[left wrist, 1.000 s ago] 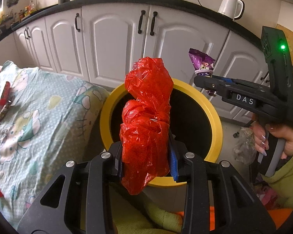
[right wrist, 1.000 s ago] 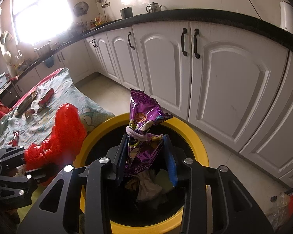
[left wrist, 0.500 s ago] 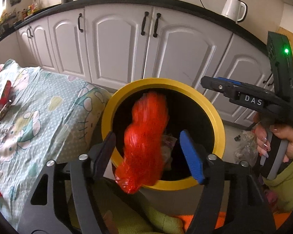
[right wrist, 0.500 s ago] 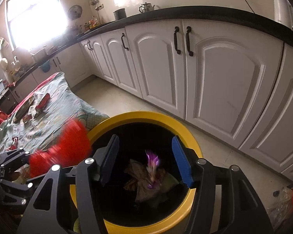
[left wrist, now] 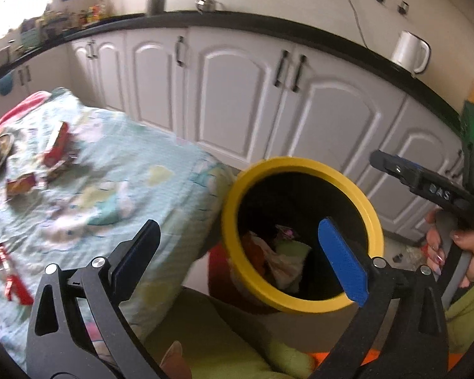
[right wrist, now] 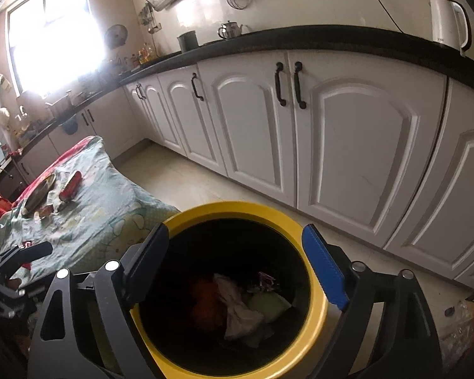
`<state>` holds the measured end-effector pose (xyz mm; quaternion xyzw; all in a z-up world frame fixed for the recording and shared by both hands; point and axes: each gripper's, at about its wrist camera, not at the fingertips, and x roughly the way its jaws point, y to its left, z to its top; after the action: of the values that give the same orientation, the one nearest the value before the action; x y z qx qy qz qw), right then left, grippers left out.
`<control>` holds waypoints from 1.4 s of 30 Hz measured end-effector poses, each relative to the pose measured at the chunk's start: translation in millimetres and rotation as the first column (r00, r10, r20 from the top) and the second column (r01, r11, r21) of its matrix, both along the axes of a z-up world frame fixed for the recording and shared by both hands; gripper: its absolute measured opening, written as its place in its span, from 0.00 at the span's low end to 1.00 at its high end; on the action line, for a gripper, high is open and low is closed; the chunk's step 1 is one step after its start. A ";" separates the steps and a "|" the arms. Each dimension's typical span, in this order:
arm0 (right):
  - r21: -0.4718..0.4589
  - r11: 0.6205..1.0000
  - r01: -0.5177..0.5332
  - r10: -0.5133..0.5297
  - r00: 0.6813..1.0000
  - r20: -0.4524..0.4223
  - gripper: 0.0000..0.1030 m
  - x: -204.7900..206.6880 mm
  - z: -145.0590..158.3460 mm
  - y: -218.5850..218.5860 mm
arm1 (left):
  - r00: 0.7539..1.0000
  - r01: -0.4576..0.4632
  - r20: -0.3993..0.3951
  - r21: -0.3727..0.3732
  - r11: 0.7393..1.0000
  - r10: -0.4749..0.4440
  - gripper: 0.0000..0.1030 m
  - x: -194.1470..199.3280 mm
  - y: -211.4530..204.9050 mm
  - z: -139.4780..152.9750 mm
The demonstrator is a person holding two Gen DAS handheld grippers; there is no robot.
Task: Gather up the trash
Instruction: 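Move both open tools back over the remaining wrappers on the blanket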
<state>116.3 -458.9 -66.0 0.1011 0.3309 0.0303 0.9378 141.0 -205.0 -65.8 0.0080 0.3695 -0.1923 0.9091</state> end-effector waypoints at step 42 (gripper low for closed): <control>-0.159 0.886 -0.435 0.448 0.893 0.053 0.94 49.4 52.9 229.1 | 0.872 -0.457 0.115 -0.155 0.876 0.475 0.89 -7.5 209.8 39.3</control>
<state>165.7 -229.8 -13.2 -0.0456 0.3047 0.2236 0.9247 133.4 4.9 -26.5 -0.1229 0.2791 0.0116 0.9523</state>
